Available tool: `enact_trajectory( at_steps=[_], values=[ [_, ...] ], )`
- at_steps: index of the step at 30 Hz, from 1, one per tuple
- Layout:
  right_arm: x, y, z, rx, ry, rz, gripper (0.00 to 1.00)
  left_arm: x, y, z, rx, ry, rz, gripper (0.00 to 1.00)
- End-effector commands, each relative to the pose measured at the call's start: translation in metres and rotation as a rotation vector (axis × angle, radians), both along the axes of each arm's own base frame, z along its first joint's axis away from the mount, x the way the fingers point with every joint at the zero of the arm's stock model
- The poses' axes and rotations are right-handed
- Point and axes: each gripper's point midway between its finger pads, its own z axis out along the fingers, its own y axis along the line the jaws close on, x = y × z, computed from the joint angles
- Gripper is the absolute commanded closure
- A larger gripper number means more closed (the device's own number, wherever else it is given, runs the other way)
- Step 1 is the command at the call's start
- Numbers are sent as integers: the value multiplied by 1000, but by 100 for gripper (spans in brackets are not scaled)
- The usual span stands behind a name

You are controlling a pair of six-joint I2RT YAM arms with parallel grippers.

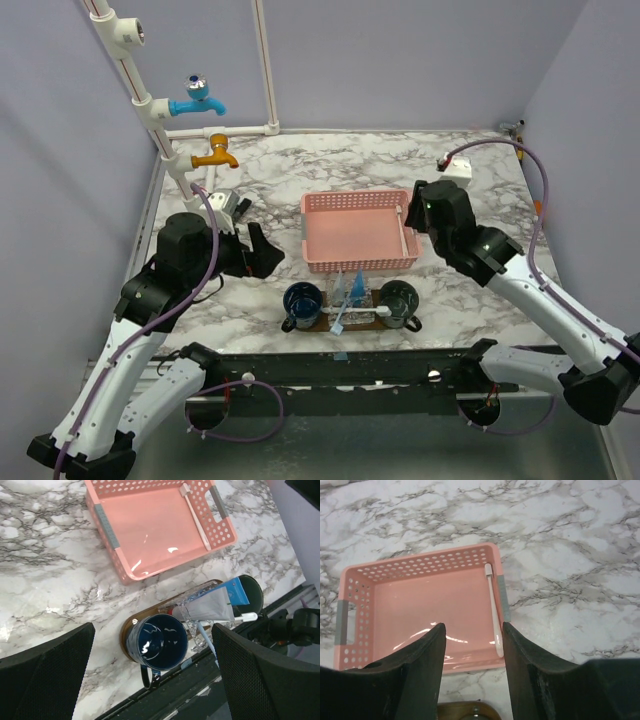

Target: Prepare toiletry sets of a toothbrush and toothpaste on the tray

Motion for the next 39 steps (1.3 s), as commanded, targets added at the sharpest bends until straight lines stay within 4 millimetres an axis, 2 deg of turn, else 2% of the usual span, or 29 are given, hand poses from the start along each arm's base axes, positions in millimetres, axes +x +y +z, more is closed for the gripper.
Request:
enact_trajectory(
  at_steps=[1, 7, 15, 21, 24, 29, 33, 39],
  values=[
    [25, -8, 12, 72, -4, 34, 47, 14, 17, 8, 47, -65, 98, 1],
    [49, -47, -1, 129, 33, -47, 45, 24, 27, 4, 60, -96, 173, 1],
    [60, -77, -13, 162, 40, -80, 41, 36, 49, 1, 81, -176, 306, 1],
    [56, -76, -27, 188, 40, -59, 37, 39, 64, -8, 111, -230, 371, 1],
    [51, -77, -26, 197, 10, -57, 32, 37, 67, -8, 100, -265, 380, 1],
    [42, -73, -19, 235, -18, -33, 17, 32, 75, -8, 84, -304, 413, 1],
    [37, -73, -15, 250, -30, -33, 0, 29, 80, -6, 78, -325, 431, 1],
    [33, -74, -13, 266, -26, -45, 0, 29, 80, -4, 72, -335, 432, 1]
  ],
)
